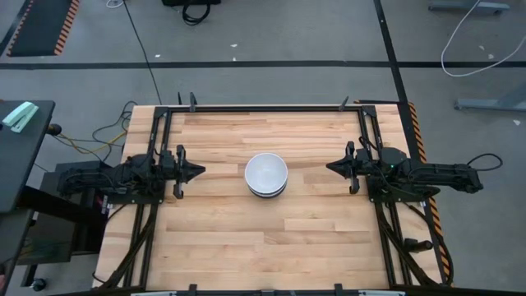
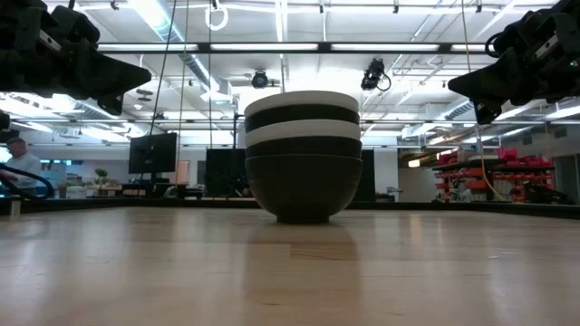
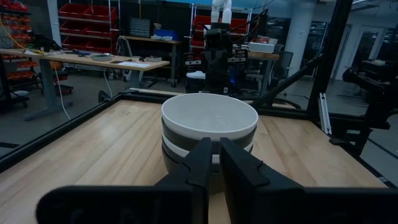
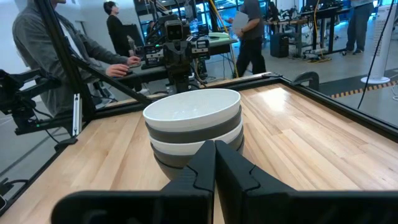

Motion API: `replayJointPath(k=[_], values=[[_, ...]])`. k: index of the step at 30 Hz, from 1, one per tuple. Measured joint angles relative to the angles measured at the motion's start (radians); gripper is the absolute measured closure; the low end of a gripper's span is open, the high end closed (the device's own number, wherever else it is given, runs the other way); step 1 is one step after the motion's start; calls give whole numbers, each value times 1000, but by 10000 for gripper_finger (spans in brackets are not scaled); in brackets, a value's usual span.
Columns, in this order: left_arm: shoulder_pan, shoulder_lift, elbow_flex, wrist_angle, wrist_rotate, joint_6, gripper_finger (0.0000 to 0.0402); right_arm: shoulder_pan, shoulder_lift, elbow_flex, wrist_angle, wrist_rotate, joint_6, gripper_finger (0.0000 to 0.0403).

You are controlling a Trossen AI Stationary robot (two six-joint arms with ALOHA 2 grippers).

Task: Nest bowls inside each other
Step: Return to Home Position

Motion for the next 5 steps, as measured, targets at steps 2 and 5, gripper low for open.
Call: replayJointPath(k=[2,5], values=[[0,0,0,0,0,0,361,0,0,0,0,0,0,389],[0,0,0,0,0,0,364,0,0,0,0,0,0,389]])
